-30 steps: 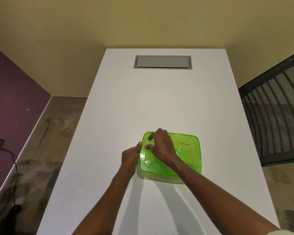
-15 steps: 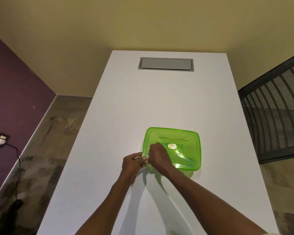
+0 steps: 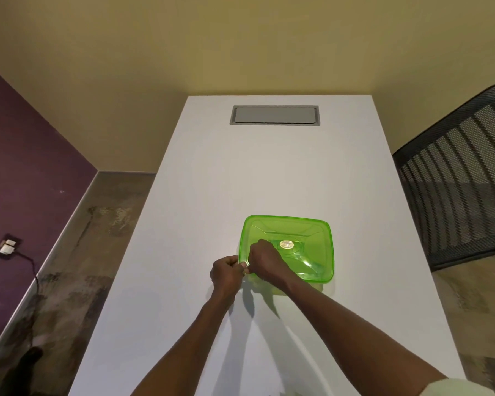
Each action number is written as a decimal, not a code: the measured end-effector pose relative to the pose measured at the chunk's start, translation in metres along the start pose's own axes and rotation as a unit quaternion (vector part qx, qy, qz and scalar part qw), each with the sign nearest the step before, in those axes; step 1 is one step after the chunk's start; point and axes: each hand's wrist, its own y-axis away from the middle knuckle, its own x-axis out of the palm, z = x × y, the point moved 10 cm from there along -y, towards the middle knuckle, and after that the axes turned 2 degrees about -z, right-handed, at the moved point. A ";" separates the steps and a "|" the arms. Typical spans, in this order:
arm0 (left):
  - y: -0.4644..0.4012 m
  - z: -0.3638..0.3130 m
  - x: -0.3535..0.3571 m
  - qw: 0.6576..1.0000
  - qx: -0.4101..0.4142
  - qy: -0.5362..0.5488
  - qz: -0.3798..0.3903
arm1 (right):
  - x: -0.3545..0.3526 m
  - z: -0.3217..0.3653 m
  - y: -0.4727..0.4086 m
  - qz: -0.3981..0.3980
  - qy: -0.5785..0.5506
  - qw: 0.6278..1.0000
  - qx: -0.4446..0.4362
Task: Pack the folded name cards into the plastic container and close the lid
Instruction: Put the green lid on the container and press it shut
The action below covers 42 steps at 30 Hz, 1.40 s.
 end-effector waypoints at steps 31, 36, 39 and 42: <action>0.065 -0.069 0.155 0.829 0.320 -0.438 0.135 | -0.054 -0.199 0.095 -0.107 -0.195 0.932 0.287; 0.065 -0.071 0.155 0.834 0.304 -0.441 0.132 | -0.058 -0.200 0.089 -0.072 -0.184 0.936 0.291; 0.066 -0.072 0.147 0.831 0.318 -0.443 0.112 | -0.064 -0.204 0.086 -0.041 -0.147 0.944 0.293; 0.058 -0.076 0.138 0.831 0.342 -0.427 0.105 | -0.086 -0.183 0.070 -0.089 -0.044 0.973 0.210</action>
